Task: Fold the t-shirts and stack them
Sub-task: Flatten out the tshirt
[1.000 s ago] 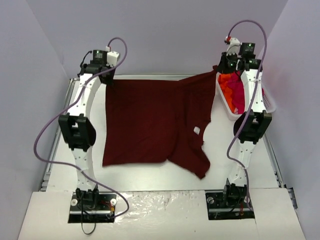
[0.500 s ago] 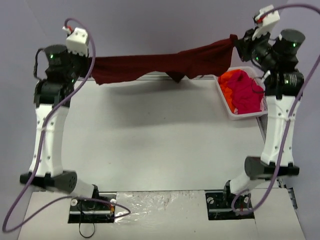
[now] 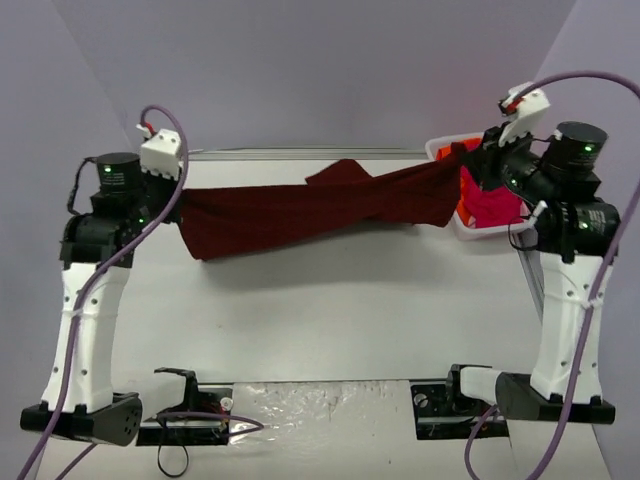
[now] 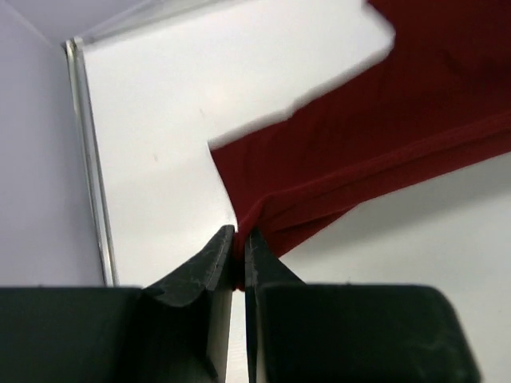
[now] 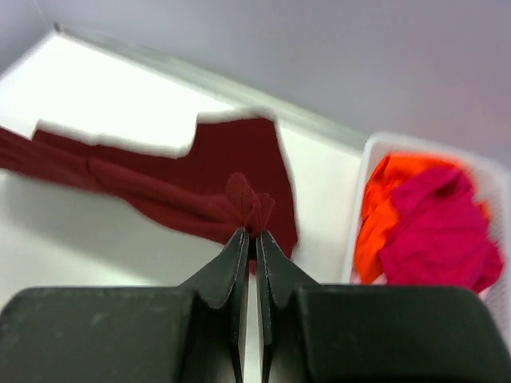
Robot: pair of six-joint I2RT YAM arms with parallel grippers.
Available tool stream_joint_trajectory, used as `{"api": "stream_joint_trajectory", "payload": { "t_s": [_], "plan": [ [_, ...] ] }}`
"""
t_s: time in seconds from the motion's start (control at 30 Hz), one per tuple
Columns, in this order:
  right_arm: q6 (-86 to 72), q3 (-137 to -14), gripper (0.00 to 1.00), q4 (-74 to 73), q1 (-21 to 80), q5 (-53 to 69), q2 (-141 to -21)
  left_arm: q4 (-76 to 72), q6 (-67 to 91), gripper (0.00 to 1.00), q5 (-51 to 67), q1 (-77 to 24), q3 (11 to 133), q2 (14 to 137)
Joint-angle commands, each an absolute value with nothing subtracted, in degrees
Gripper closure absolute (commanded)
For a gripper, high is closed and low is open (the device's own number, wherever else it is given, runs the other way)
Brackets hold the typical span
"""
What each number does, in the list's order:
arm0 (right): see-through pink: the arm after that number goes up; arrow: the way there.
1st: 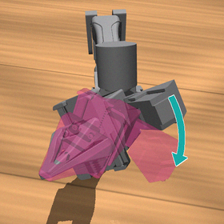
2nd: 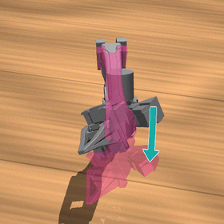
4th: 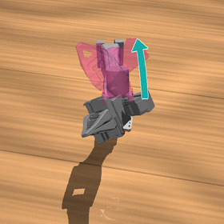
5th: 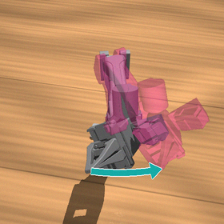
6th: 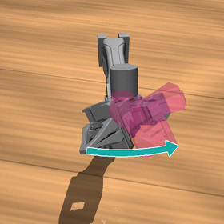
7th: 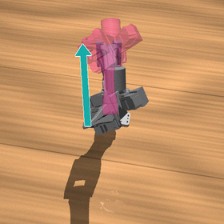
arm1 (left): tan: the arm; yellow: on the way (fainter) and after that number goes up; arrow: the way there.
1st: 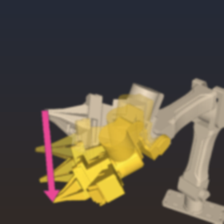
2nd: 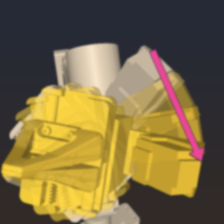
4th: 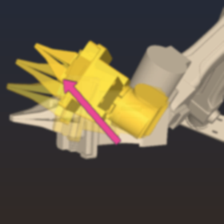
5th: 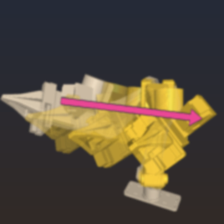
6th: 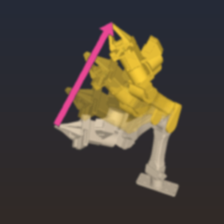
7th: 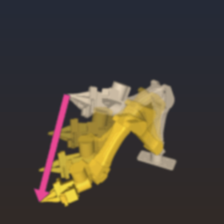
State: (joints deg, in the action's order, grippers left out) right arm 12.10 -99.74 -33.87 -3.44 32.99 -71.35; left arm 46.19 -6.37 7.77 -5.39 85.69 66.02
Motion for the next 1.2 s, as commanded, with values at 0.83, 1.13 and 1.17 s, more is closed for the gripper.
{"api": "stream_joint_trajectory", "payload": {
  "t_s": [0.83, 1.13, 1.17],
  "plan": [
    [12.66, -146.41, 0.93, -20.92, 1.84, 13.02, -129.79, 32.51, -10.72, 0.98, 4.31, -4.22, 124.34, 121.08],
    [16.87, -135.90, 0.00, -20.66, 4.48, 10.02, -134.42, 28.93, -16.87, 0.29, -4.12, -5.45, 121.26, 130.97],
    [17.22, -133.27, 0.00, -20.22, 4.48, 10.28, -132.82, 26.65, -17.48, 0.27, -4.39, -5.45, 118.68, 127.74]
  ]
}}
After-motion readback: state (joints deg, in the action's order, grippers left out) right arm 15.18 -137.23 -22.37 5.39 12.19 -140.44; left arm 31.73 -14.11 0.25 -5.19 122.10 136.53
